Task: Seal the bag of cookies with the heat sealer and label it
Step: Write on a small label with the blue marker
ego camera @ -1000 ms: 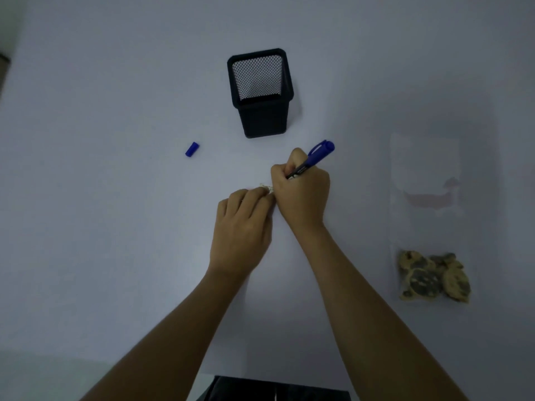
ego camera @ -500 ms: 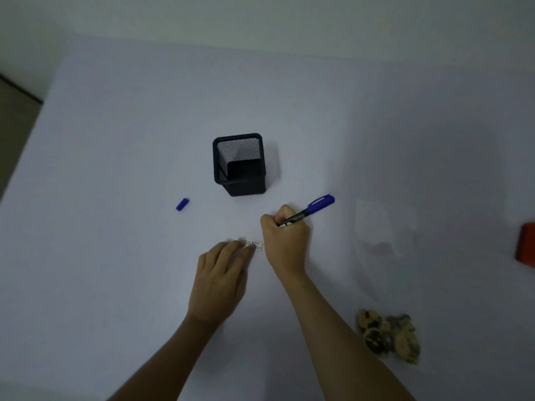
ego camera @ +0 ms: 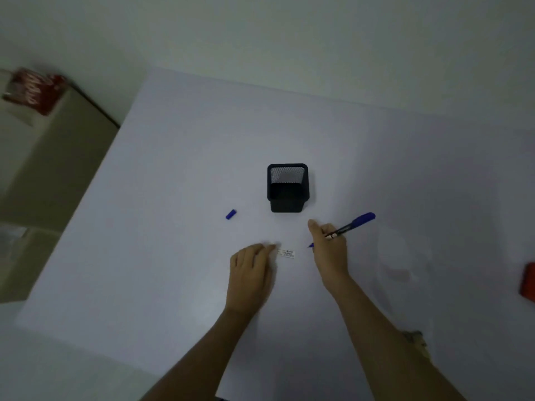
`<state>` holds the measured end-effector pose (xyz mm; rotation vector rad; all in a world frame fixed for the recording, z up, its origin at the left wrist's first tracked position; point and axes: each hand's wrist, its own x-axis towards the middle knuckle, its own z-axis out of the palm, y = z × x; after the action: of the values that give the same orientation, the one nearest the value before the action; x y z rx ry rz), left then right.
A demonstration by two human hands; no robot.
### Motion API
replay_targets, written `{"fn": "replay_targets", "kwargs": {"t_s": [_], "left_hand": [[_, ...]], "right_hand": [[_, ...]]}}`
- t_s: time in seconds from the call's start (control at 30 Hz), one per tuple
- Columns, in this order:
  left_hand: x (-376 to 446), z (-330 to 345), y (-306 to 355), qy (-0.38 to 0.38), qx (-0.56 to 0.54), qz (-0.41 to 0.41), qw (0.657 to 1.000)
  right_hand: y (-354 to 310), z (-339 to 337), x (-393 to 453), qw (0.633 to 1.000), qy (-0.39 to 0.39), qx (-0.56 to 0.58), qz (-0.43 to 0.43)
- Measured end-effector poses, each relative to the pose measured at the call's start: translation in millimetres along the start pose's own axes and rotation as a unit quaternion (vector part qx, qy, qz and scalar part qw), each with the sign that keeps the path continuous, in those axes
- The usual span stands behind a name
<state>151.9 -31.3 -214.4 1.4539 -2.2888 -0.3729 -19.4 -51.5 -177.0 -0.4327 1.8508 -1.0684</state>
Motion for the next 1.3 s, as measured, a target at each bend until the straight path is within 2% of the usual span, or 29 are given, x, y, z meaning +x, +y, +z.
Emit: {"fn": "replay_targets", "kwargs": {"t_s": [0.13,0.27,0.37,0.53,0.6,0.7,0.8,0.93,1.3], "left_hand": [[35,-35,-19,0.032,-0.025,-0.159,0.986],[67,-45,-47,-0.033,-0.004,-0.231,0.972],[76,-41,-58,-0.077,0.009,-0.219,0.973],[73,-37,-66,-0.078,-0.012,-0.181,0.980],[69,-39,-68,-0.071,-0.073,-0.177,0.979],[63,-58,-60,-0.061,-0.228,-0.186,0.954],[59,-87,-49,-0.055,-0.296,-0.136,0.944],[55,-124,-39,-0.050,-0.321,-0.094,0.941],[49,-164,-29,-0.035,-0.347,-0.088,0.933]], "right_hand": [[-11,-9,-13,1.000,-0.008,0.001,0.010],[-21,-12,-28,0.998,-0.051,0.003,0.029],[-29,-12,-40,0.994,-0.081,0.043,0.064],[-40,-6,-56,0.986,-0.118,0.077,0.085],[-45,0,-61,0.986,-0.118,0.077,0.085],[-52,14,-70,0.985,-0.127,0.090,0.077],[-61,24,-82,0.983,-0.147,0.096,0.053],[-76,34,-99,0.983,-0.152,0.100,0.026],[-97,46,-124,0.981,-0.171,0.093,-0.027]]}}
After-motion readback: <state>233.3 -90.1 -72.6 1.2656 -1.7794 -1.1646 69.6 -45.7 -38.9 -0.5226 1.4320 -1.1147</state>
